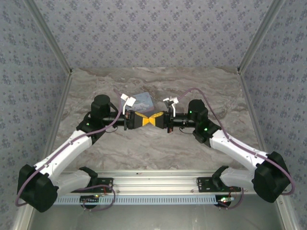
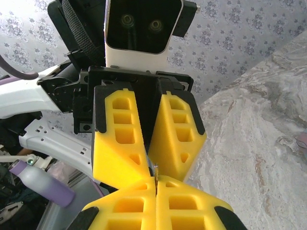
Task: Unlock a padlock with a key
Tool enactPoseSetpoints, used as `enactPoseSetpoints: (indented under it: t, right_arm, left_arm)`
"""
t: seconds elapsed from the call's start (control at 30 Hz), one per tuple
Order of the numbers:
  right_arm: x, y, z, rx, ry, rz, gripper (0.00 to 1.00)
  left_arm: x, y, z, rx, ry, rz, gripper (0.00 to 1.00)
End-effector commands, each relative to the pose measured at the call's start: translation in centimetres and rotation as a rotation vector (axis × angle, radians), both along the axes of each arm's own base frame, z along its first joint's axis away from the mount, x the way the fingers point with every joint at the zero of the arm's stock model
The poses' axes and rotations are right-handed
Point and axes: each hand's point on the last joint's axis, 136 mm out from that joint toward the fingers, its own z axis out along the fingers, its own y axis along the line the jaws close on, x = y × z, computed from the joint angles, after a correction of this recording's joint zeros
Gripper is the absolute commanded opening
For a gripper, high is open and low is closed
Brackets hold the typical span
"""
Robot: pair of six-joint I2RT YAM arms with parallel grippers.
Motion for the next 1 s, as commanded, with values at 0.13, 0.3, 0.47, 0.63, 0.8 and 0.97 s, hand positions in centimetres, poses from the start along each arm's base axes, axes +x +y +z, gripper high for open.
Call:
enactPoseSetpoints:
  t: [0.13, 0.3, 0.47, 0.63, 0.8, 0.97]
  right_arm:
    - [-0.8, 0.9, 0.9, 0.014, 0.000, 0.057, 0.00]
    - [-0.5, 0.9, 0.9, 0.004, 0.008, 0.040, 0.00]
    - [-0.1, 0.8, 0.5, -0.016, 0.026, 0.015, 0.09]
    - [0.9, 0.3, 0.5, -0.043, 0.043, -0.044, 0.30]
    - [2.0, -1.0, 1.0, -0.057, 0.047, -0.136, 0.44]
    - [2.1, -1.4, 1.3, -0.063, 0.102, -0.155, 0.53]
  left_arm:
    - [-1.1, -0.7, 2.8, -0.051, -0.087, -0.064, 0.04]
    - [-1.0, -0.7, 2.2, -0.036, -0.077, -0.060, 0.00]
    - [-0.9, -0.6, 1.4, -0.004, -0.066, -0.048, 0.00]
    - [-0.7, -0.3, 0.7, 0.031, -0.064, -0.033, 0.00]
    - [-0.7, 0.0, 0.3, 0.051, -0.070, -0.024, 0.00]
    - [-0.9, 0.1, 0.3, 0.055, -0.074, -0.036, 0.00]
